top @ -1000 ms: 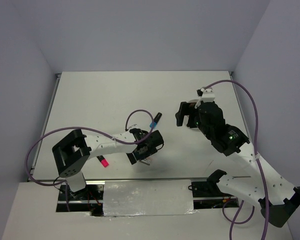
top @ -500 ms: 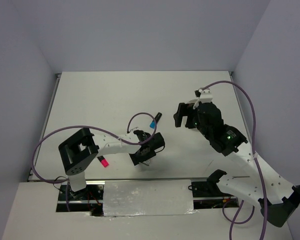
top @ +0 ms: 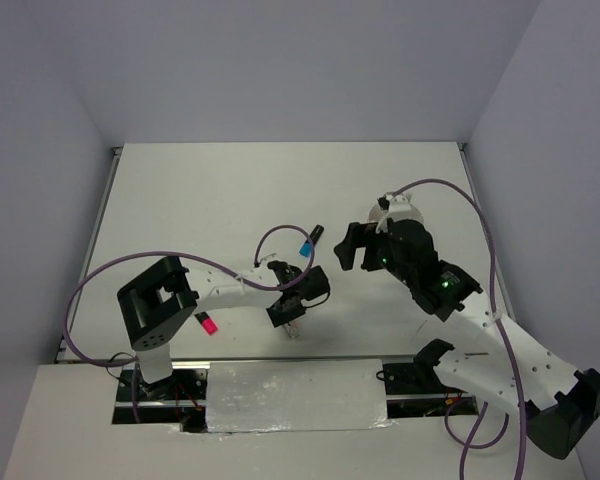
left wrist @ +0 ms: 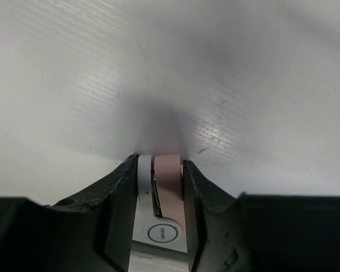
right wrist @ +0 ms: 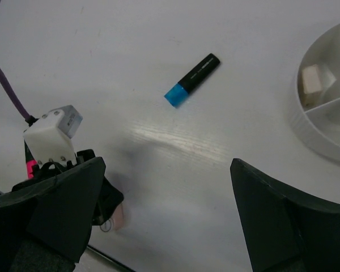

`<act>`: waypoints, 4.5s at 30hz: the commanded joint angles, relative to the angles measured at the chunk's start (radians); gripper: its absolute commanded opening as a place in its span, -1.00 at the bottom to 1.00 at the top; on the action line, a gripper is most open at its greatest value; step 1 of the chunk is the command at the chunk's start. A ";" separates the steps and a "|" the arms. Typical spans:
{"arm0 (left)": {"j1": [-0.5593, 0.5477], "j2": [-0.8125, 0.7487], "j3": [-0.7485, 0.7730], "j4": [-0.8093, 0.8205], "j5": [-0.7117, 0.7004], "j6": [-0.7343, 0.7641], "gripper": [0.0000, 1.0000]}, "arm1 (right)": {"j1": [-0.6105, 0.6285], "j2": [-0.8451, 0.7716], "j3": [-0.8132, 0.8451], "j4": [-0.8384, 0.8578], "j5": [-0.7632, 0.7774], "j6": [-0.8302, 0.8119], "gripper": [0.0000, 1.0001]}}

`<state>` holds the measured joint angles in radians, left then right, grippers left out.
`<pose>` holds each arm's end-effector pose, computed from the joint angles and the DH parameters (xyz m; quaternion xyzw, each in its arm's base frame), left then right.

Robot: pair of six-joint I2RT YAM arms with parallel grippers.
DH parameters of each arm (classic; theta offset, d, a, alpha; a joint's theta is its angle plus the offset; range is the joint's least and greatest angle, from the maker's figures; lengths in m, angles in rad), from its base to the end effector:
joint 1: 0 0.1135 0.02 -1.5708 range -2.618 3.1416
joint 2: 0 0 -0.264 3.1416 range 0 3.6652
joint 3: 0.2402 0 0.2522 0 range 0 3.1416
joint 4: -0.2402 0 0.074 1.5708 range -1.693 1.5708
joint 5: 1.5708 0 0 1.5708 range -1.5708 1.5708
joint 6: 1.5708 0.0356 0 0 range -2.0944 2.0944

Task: Sort the stationery into containers
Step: Pick up the stationery from the center of the board, then place the stationery in the storage box.

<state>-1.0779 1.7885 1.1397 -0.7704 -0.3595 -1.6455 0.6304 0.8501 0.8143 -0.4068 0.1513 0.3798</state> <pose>0.1647 -0.2801 0.1650 -0.2877 0.9380 -0.0359 0.1898 0.1578 0.1085 0.3163 -0.0652 0.8411 0.2021 0.4975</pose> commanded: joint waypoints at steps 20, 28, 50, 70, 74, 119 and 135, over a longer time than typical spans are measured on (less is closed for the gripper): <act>-0.004 -0.314 0.063 0.193 -0.182 0.032 -1.00 | 0.017 -0.404 -0.626 0.712 -0.196 0.515 0.78; -0.004 -0.327 0.103 0.198 -0.229 0.023 -1.00 | 0.069 -0.280 -0.593 0.775 -0.211 0.530 0.48; 0.009 -0.365 0.080 0.273 -0.217 0.046 -1.00 | 0.144 -0.086 -0.506 0.850 -0.257 0.475 -0.69; 0.260 -0.320 0.247 0.086 -0.116 0.277 0.99 | 0.033 -0.126 -0.231 0.220 0.013 0.257 -1.00; 0.311 -0.412 0.187 0.118 -0.098 0.462 0.99 | -0.195 -0.152 -0.169 0.062 0.054 0.196 -1.00; 0.314 -0.893 -0.152 0.088 0.076 1.195 0.99 | -0.867 0.449 0.091 0.223 -0.415 -0.067 -0.94; 0.314 -0.890 -0.156 0.091 0.082 1.198 0.99 | -0.867 0.461 0.106 0.210 -0.423 -0.061 0.06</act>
<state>-0.7631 0.9115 0.9810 -0.7158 -0.2840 -0.4694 -0.2298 1.3346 0.8661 -0.2253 -0.2592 0.3233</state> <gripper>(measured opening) 0.993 0.494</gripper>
